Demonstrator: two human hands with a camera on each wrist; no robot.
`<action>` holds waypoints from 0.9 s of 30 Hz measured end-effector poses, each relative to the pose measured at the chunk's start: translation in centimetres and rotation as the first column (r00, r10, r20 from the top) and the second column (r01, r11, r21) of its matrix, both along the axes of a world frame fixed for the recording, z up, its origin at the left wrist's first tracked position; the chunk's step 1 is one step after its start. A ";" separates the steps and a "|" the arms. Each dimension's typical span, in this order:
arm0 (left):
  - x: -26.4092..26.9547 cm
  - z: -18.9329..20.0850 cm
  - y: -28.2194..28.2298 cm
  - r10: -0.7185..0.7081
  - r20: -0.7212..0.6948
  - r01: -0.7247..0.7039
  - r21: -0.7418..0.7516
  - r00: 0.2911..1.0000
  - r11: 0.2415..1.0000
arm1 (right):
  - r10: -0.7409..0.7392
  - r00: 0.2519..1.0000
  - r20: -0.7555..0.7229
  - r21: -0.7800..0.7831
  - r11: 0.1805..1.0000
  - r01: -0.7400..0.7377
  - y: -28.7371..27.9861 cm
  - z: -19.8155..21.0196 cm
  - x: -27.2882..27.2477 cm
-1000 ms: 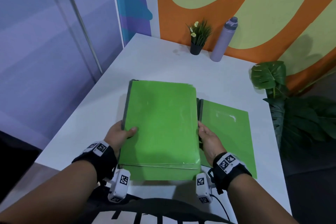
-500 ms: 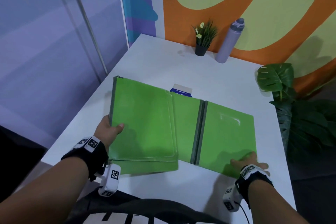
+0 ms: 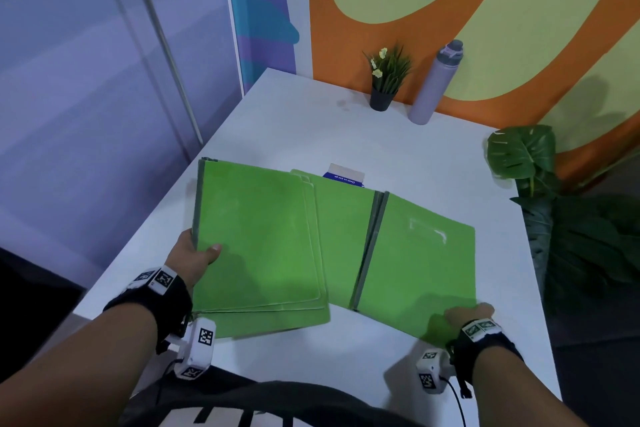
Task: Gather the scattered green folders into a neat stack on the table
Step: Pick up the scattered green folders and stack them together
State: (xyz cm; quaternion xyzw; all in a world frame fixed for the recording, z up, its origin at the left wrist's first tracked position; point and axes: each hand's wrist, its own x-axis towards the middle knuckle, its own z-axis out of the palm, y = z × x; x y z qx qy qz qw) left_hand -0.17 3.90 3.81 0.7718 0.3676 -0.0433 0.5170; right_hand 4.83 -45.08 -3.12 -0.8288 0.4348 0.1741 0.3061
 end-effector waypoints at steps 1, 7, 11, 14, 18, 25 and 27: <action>0.0 0.0 0.1 0.005 0.001 -0.005 -0.002 1.000 1.000 | 0.013 0.999 0.032 0.005 1.000 -0.013 0.4 0.7 0.3; 0.8 1.5 1.8 0.083 0.094 -0.089 0.060 0.992 0.994 | -0.059 0.877 0.477 0.251 0.965 -0.072 4.0 6.1 3.2; 1.4 3.6 3.3 0.110 0.232 -0.135 0.093 0.966 0.987 | -0.069 0.726 0.684 0.320 0.923 -0.214 6.5 12.3 5.3; 1.9 5.0 4.1 0.119 0.324 -0.157 0.092 0.939 0.983 | -0.124 0.649 0.751 0.379 0.885 -0.270 7.8 16.5 5.9; 2.0 5.7 3.5 0.123 0.357 -0.145 0.037 0.926 0.989 | -0.205 0.592 0.780 0.474 0.810 -0.345 9.9 20.5 5.5; 2.4 5.6 -1.8 0.195 0.361 -0.040 -0.394 0.912 0.918 | -0.054 0.720 0.691 0.503 0.752 -0.426 16.3 16.2 4.2; 2.1 5.4 -2.9 0.183 0.319 -0.019 -0.455 0.930 0.890 | 0.033 0.723 0.690 0.438 0.776 -0.454 17.1 13.8 3.4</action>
